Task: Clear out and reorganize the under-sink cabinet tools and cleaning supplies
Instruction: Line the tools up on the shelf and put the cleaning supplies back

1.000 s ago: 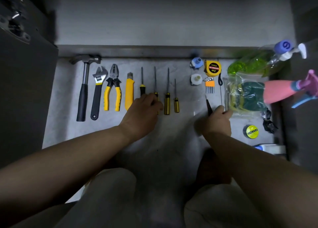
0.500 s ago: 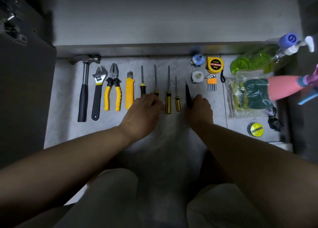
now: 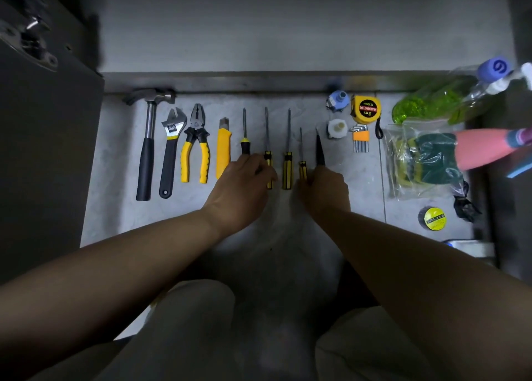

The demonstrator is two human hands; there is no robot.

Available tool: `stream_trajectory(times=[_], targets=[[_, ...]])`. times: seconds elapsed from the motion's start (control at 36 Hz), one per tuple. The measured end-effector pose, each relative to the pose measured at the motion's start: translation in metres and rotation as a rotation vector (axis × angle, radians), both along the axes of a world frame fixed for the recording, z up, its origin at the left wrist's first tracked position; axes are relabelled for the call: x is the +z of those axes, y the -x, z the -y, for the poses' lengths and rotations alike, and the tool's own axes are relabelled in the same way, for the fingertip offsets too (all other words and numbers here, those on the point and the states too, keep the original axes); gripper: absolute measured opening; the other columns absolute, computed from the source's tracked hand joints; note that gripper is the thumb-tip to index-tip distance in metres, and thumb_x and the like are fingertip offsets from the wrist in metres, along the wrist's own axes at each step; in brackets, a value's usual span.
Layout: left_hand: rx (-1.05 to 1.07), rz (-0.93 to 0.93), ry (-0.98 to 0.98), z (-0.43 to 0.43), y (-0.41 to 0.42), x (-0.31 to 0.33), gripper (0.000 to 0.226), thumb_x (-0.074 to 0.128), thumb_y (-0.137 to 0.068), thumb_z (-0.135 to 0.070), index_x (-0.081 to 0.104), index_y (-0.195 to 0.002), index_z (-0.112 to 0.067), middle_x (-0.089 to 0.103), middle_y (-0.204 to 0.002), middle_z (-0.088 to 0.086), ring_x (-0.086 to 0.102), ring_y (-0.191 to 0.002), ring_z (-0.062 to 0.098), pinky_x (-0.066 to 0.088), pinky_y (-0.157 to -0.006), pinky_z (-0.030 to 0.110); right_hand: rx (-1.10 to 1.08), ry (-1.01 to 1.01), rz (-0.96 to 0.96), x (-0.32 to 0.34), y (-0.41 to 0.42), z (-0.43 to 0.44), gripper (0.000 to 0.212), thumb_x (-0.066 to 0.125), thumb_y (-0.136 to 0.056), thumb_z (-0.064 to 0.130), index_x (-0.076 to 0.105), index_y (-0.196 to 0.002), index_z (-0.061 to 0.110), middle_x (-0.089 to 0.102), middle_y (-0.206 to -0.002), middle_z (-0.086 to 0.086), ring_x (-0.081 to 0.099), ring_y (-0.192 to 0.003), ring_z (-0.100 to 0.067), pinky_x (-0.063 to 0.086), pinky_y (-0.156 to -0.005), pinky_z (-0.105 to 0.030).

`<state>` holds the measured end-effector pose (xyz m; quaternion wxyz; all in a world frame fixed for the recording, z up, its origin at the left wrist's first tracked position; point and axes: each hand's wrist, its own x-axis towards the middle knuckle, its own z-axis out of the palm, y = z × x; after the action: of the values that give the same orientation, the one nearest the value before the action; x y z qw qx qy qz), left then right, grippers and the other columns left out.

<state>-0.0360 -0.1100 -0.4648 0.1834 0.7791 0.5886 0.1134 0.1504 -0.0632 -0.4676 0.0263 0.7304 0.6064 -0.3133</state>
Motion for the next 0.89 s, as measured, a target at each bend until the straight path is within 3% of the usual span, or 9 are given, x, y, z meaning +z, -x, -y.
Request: stream_trajectory(times=[0.14, 0.5, 0.61, 0.69, 0.89], targets=[[0.009, -0.021, 0.013, 0.001, 0.005, -0.006, 0.028, 0.057, -0.083, -0.008, 0.069, -0.106, -0.016, 0.058, -0.109, 0.005, 0.054, -0.095, 0.027, 0.043, -0.075, 0.037, -0.015, 0.004, -0.019, -0.006, 0.005, 0.000, 0.017, 0.060, -0.096, 0.029, 0.059, -0.091, 0.014, 0.053, -0.076, 0.002, 0.058, -0.075, -0.019, 0.046, -0.067, -0.030], [0.017, -0.025, -0.007, 0.000, 0.006, -0.007, 0.026, 0.059, -0.081, -0.007, 0.066, -0.104, -0.017, 0.056, -0.108, 0.004, 0.052, -0.095, 0.025, 0.040, -0.075, 0.034, 0.005, 0.016, -0.018, -0.003, 0.006, 0.000, 0.018, 0.059, -0.096, 0.030, 0.061, -0.098, 0.011, 0.057, -0.084, -0.002, 0.059, -0.079, -0.021, 0.047, -0.070, -0.031], [0.014, -0.030, -0.006, -0.001, 0.006, -0.009, 0.026, 0.058, -0.081, -0.008, 0.066, -0.103, -0.018, 0.055, -0.108, 0.004, 0.051, -0.093, 0.025, 0.037, -0.073, 0.033, -0.064, -0.045, -0.005, 0.002, 0.005, 0.002, 0.027, 0.058, -0.095, 0.036, 0.059, -0.106, 0.011, 0.059, -0.099, -0.005, 0.061, -0.084, -0.022, 0.052, -0.074, -0.035], [0.014, -0.017, -0.012, 0.000, 0.005, -0.008, 0.025, 0.059, -0.082, -0.007, 0.066, -0.104, -0.017, 0.056, -0.108, 0.005, 0.052, -0.094, 0.025, 0.037, -0.074, 0.033, -0.150, -0.148, 0.006, 0.005, 0.003, 0.000, 0.031, 0.061, -0.094, 0.026, 0.047, -0.117, 0.010, 0.047, -0.116, -0.011, 0.058, -0.089, -0.026, 0.048, -0.074, -0.034], [0.002, -0.003, 0.007, -0.001, 0.003, -0.003, 0.029, 0.057, -0.081, -0.007, 0.068, -0.107, -0.015, 0.058, -0.110, 0.007, 0.054, -0.096, 0.027, 0.042, -0.077, 0.036, -0.133, -0.051, 0.019, 0.005, -0.006, -0.012, 0.028, 0.057, -0.098, 0.018, 0.048, -0.122, 0.007, 0.050, -0.120, -0.014, 0.058, -0.105, -0.032, 0.050, -0.089, -0.040]])
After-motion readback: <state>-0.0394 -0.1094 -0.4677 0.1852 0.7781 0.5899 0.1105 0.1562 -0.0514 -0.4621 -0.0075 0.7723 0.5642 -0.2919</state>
